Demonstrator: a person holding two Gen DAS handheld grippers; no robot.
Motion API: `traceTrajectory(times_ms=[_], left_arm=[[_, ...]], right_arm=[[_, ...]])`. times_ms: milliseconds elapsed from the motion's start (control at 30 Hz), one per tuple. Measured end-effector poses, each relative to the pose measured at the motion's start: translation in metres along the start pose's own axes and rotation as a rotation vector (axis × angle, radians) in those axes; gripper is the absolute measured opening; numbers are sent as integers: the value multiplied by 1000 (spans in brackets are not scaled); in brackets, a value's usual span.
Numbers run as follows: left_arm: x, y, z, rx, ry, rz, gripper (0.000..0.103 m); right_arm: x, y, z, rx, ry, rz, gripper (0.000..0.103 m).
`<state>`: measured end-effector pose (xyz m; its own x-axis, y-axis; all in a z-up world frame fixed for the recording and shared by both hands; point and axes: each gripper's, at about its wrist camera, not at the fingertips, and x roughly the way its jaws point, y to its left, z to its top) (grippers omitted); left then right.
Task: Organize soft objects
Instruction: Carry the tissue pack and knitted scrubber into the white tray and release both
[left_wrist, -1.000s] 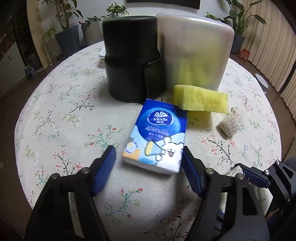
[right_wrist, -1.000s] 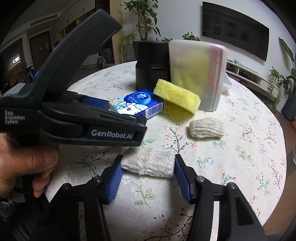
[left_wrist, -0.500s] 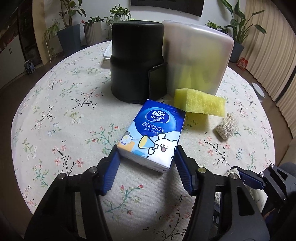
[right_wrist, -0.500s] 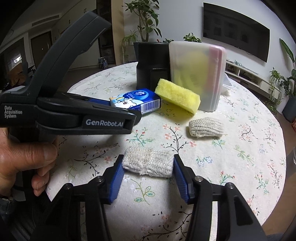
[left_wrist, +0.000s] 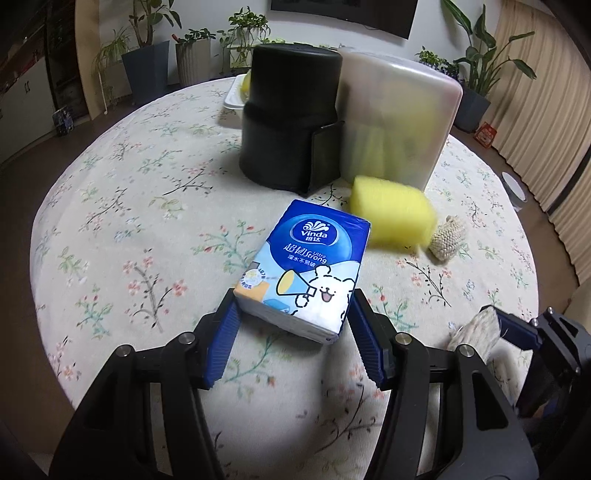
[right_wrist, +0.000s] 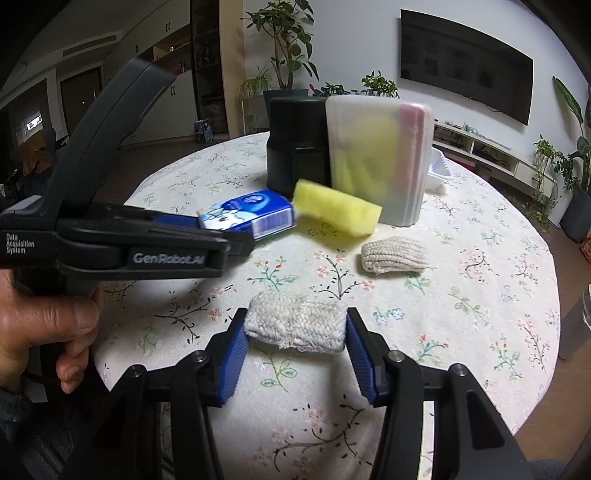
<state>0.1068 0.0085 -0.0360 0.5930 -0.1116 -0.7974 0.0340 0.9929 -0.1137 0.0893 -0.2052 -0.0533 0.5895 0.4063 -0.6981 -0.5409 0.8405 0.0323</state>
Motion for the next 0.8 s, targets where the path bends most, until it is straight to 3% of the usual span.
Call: traceTrajectory(times_ms=[367, 600, 800], left_arm=[[-31, 28, -3, -52, -21, 11, 56], [-51, 52, 27, -58, -64, 31, 56], [-52, 67, 75, -34, -94, 51, 56]], right_arm=[[-27, -34, 4, 58, -20, -49, 54], [-46, -81, 29, 100, -59, -126, 54], [-53, -119, 61, 101, -86, -180, 54]])
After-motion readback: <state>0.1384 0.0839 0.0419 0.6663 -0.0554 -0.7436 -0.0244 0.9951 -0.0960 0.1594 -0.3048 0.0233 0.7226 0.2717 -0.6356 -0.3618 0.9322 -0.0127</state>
